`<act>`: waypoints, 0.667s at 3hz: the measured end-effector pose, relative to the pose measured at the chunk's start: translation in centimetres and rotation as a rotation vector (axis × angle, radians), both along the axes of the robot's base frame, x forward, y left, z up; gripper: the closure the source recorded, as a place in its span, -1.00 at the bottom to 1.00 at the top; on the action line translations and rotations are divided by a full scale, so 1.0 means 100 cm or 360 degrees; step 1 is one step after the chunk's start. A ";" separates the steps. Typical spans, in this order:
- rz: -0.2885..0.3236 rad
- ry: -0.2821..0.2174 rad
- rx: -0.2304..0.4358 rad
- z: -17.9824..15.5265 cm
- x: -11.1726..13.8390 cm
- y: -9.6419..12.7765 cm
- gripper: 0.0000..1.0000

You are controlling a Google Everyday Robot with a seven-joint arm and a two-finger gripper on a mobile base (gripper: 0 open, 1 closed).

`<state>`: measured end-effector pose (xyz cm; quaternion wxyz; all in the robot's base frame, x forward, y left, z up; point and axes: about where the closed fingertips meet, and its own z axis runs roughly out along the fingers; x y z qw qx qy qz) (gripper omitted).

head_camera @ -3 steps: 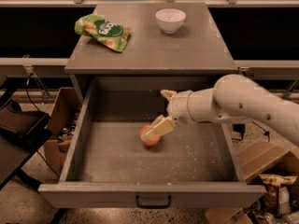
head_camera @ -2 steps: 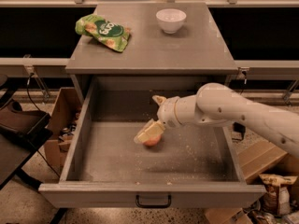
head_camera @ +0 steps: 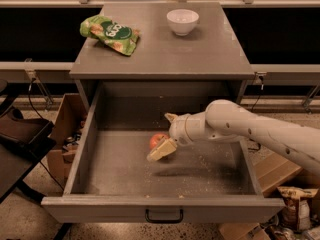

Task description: Pick apple from top drawer and place on counter

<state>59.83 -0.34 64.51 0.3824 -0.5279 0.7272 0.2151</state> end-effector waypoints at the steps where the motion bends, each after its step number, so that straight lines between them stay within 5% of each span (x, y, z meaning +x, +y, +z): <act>1: -0.0014 0.0058 -0.0045 -0.023 -0.010 -0.013 -0.64; 2: -0.0019 0.0092 -0.0048 -0.035 -0.019 -0.013 -0.05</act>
Offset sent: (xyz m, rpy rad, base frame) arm -0.0289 -0.0180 -0.0464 -0.0434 0.0775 -0.0163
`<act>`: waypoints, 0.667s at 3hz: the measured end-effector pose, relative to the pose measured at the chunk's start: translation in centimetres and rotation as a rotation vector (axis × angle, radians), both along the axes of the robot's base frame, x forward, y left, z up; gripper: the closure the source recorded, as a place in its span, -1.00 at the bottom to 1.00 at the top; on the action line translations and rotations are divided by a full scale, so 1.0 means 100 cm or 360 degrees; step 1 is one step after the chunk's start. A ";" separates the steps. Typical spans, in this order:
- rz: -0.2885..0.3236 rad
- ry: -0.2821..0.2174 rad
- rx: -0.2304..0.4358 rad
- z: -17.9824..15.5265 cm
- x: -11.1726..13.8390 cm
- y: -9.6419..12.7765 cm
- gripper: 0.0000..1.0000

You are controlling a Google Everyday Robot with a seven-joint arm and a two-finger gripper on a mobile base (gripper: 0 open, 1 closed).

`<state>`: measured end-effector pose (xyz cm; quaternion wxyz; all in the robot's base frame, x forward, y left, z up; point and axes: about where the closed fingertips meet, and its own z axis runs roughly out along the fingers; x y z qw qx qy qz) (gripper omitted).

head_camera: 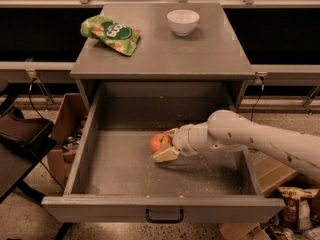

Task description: Pick apple from top drawer and place on counter

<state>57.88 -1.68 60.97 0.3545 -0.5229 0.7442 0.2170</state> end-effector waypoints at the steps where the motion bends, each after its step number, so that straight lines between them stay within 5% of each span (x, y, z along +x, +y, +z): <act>1: -0.0003 -0.0011 0.0070 0.005 -0.002 0.010 0.41; 2: -0.0050 -0.0046 0.0127 0.049 0.006 -0.010 0.88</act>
Offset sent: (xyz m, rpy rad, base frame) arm 0.0113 -0.0414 0.1217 0.1243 -0.0528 -0.0477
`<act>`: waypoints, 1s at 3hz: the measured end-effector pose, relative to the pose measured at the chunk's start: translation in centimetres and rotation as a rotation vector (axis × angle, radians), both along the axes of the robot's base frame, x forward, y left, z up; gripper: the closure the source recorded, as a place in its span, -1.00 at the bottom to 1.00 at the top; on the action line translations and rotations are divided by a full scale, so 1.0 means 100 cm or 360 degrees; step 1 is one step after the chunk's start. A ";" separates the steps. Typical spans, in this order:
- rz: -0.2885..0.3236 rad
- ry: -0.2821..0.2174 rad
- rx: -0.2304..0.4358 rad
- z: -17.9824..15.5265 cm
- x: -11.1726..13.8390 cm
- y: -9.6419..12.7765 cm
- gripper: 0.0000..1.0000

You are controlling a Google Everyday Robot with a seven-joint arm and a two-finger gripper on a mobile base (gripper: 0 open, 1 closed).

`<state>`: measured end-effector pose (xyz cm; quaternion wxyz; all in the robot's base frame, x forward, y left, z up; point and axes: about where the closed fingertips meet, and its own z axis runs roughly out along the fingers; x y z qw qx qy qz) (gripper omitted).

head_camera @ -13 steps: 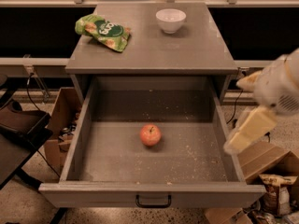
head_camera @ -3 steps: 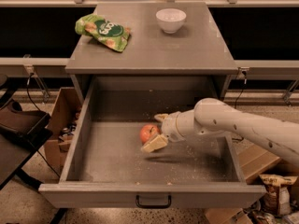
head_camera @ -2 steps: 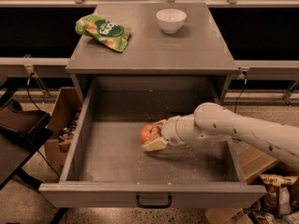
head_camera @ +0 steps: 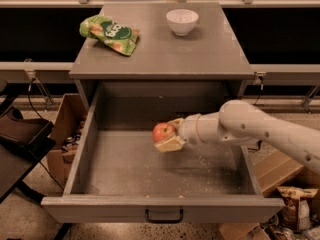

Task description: Pick apple from top drawer and place on counter

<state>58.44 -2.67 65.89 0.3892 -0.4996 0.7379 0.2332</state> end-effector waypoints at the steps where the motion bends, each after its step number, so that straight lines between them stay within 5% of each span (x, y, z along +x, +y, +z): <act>1: -0.0049 0.0009 0.0015 0.072 -0.004 -0.042 1.00; 2: -0.0108 0.0034 -0.0001 0.149 0.006 -0.076 1.00; 3: -0.0170 0.0174 -0.0006 0.194 0.031 -0.102 1.00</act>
Offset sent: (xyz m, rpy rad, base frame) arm 0.0176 -0.1392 0.2751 -0.0050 0.1107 -0.1079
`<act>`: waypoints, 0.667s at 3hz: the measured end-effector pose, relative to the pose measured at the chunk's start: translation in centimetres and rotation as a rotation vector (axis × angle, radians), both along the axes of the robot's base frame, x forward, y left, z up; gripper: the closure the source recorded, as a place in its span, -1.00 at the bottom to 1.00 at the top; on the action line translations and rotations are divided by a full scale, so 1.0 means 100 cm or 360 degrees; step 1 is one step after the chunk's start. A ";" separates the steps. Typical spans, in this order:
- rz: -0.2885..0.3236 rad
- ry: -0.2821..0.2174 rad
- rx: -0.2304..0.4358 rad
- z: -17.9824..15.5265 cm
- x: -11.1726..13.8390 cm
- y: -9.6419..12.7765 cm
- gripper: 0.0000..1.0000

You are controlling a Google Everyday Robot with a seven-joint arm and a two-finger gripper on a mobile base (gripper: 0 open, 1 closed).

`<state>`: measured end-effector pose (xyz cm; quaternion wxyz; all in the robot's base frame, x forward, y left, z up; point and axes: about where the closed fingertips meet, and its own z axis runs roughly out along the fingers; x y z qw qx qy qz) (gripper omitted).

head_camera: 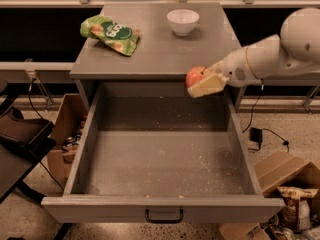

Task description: Pick apple from top drawer and place on counter

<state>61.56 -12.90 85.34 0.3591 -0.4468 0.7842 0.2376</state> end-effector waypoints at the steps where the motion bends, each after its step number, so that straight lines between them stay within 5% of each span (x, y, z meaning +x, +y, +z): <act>1: -0.0128 0.0083 0.0005 0.022 0.048 -0.012 1.00; 2: -0.0293 0.0013 -0.0016 0.054 0.104 -0.021 1.00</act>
Offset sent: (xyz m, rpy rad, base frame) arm 0.1848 -0.0422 0.1108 -0.0275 -0.0957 -0.3482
